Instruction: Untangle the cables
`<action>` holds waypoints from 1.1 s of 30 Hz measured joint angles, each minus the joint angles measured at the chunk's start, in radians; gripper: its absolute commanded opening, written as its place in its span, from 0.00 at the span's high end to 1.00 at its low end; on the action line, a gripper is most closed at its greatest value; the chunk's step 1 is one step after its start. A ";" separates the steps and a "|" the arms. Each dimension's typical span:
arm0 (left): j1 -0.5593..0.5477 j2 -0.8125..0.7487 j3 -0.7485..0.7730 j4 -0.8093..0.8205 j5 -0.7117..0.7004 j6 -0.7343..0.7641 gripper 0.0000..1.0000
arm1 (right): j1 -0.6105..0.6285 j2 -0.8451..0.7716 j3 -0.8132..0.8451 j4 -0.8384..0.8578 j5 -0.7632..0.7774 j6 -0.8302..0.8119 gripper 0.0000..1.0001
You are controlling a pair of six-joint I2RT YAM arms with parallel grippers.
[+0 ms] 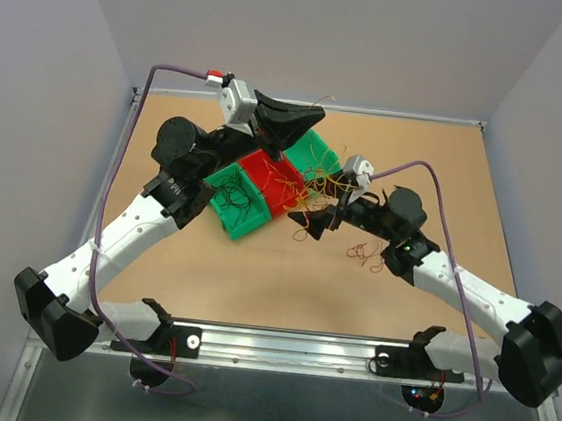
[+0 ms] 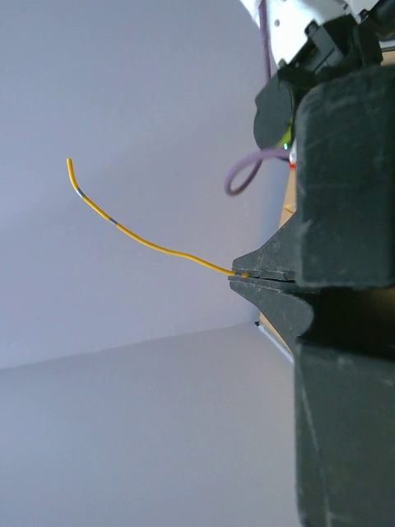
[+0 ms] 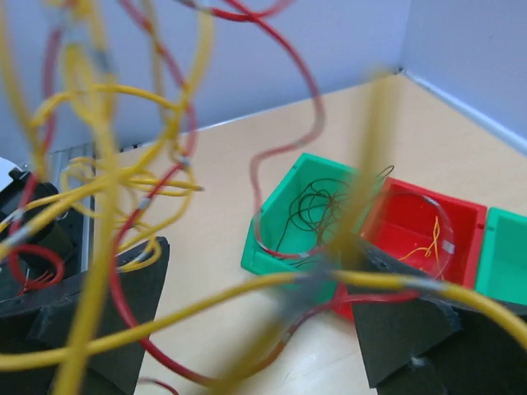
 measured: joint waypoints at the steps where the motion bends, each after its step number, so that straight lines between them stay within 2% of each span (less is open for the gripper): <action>1: 0.000 -0.002 -0.003 0.004 -0.019 0.000 1.00 | 0.000 -0.037 -0.023 0.008 0.011 -0.001 0.06; 5: 0.000 -0.022 -0.031 0.013 -0.081 0.001 1.00 | 0.000 -0.142 -0.066 0.000 0.087 -0.005 0.04; 10: 0.000 -0.057 -0.074 0.019 -0.123 0.013 1.00 | 0.002 -0.251 -0.067 -0.124 0.363 -0.012 0.03; 15: 0.000 -0.108 -0.152 0.044 -0.131 0.032 1.00 | 0.002 -0.352 -0.092 -0.188 0.502 -0.019 0.03; 21: 0.000 -0.150 -0.355 0.153 -0.113 0.034 1.00 | 0.000 -0.508 -0.155 -0.199 0.445 -0.016 0.02; 25: 0.000 -0.071 -0.374 0.163 -0.079 0.023 1.00 | 0.000 -0.563 -0.167 -0.196 0.337 -0.007 0.00; 28: 0.000 -0.036 -0.377 0.163 -0.059 0.010 1.00 | 0.000 -0.547 -0.166 -0.194 0.263 0.001 0.00; 33: 0.000 -0.044 -0.388 0.177 -0.053 0.000 1.00 | 0.000 -0.393 -0.147 -0.190 0.212 0.018 0.00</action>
